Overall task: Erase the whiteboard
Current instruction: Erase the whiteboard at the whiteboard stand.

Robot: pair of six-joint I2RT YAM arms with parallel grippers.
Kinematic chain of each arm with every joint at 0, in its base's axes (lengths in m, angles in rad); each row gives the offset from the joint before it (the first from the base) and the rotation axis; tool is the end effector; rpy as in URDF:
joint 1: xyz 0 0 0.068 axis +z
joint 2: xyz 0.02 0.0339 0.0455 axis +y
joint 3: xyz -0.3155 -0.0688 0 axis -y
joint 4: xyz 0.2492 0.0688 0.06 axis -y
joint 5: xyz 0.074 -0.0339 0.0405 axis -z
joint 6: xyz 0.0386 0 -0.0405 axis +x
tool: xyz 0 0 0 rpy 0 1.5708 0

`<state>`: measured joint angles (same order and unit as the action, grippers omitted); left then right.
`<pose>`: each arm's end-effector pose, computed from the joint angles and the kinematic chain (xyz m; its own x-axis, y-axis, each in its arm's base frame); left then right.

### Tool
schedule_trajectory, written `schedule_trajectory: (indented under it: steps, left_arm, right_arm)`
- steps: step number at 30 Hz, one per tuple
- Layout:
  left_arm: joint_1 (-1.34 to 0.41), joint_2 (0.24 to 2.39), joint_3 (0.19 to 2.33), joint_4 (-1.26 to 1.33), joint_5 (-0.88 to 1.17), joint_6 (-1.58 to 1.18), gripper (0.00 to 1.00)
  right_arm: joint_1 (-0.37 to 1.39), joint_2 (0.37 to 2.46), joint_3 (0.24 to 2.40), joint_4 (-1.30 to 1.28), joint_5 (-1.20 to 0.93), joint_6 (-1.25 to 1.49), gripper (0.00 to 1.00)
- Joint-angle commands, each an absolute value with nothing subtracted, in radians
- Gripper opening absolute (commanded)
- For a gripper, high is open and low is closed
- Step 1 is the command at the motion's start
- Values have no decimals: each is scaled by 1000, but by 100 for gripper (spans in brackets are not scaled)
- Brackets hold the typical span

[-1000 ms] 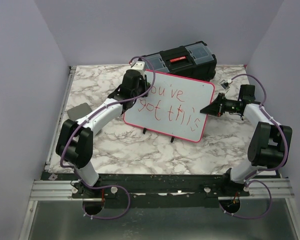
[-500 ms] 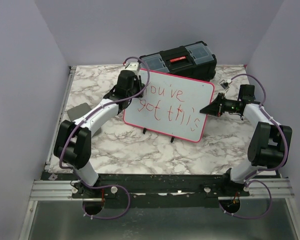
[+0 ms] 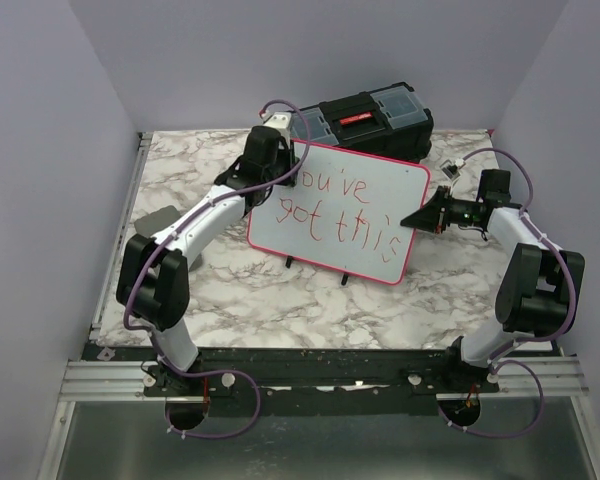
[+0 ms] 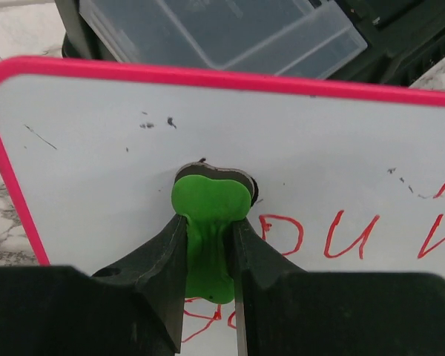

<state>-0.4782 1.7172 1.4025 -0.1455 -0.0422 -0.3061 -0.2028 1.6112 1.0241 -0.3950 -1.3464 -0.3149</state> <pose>0.3758 -0.1929 0.3555 -0.5044 -0.0777 -0.8600 0.2876 0.9240 -0.2521 0.3203 -0.0275 0.2720 -0.6242 0.0580 -0.7791 -0.7139 0.3628 0.5990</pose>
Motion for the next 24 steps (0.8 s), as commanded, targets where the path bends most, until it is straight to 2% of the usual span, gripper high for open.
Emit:
schedule_trajectory:
  steps: [1, 11, 16, 24]
  left_arm:
    - [-438, 1742, 1439, -158, -35, -341, 0]
    - [-458, 1696, 1204, -77, 0, -361, 0]
    - [-509, 1709, 1248, -103, 40, -348, 0]
    - [-483, 1756, 1445, -168, 19, -353, 0]
  right_arm:
    - [-203, 1605, 1054, -371, -1322, -373, 1]
    - [-203, 1612, 1057, -379, -1327, -381, 1]
    - [-203, 1614, 1060, -386, -1328, -386, 1]
    - [-203, 1609, 1058, -389, -1325, -389, 1]
